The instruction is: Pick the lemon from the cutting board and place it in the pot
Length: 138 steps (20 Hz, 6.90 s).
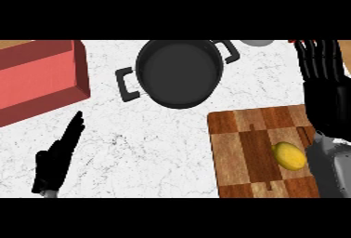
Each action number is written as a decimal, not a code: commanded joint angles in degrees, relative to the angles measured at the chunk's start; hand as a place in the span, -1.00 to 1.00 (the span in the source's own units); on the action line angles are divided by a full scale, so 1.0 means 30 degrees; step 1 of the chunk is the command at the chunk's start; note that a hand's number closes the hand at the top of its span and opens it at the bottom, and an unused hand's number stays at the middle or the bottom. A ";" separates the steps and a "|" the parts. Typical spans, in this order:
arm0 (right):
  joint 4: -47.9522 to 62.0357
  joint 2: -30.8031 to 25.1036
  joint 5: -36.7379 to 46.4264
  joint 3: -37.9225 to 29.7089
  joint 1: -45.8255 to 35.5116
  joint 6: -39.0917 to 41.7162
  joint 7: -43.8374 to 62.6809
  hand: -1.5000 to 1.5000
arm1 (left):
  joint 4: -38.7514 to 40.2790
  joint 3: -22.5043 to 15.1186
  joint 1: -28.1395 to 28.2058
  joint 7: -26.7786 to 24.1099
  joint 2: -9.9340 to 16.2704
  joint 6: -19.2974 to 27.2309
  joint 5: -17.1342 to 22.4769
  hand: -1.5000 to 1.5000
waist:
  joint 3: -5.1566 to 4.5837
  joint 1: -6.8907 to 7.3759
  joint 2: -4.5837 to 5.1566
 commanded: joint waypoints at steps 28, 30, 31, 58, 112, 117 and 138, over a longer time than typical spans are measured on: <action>0.1625 -1.0385 0.7577 -0.4286 1.1275 0.6746 -1.5134 -1.00 | -0.1301 0.0532 -0.1310 -0.3304 -0.3624 0.1320 0.0584 0.00 | -0.0276 -0.0146 -0.0780; 0.1552 -1.0587 0.9302 -0.4068 1.1587 0.5343 -1.4808 -1.00 | -0.0831 0.0433 -0.0929 -0.4089 -0.3915 0.1123 0.0587 0.00 | -0.0277 -0.0110 -0.0764; 0.1067 -0.9557 1.0003 -0.3184 1.2063 0.4729 -1.4453 -1.00 | -0.1374 0.0707 -0.1103 -0.3562 -0.3701 0.1085 0.0743 0.00 | -0.0269 -0.0092 -0.0786; 0.3438 -0.4671 1.8508 -0.0864 0.8629 0.4592 -1.0489 -1.00 | -0.0386 0.2072 -0.1783 -0.3212 -0.5121 -0.0664 -0.0595 0.00 | -0.0267 -0.0049 -0.0773; 0.7097 0.4924 2.7366 1.2312 -1.0566 -0.1533 2.2331 1.00 | 0.0389 0.0846 -0.3774 -0.2608 -0.6662 -0.1641 -0.2034 0.00 | -0.0347 0.3425 -0.0658; 0.9797 0.4924 2.5909 1.2626 -1.3853 -0.2009 2.5945 1.00 | 0.0276 0.1326 -0.4138 -0.2493 -0.6456 -0.1755 -0.1731 0.00 | -0.0341 0.3162 -0.0452; 2.0354 0.4922 2.0602 1.1713 -1.6938 -0.7309 2.2373 1.00 | 0.0044 0.1811 -0.2797 -0.3214 -0.6713 -0.0813 -0.2157 0.00 | -0.0291 0.1306 -0.0411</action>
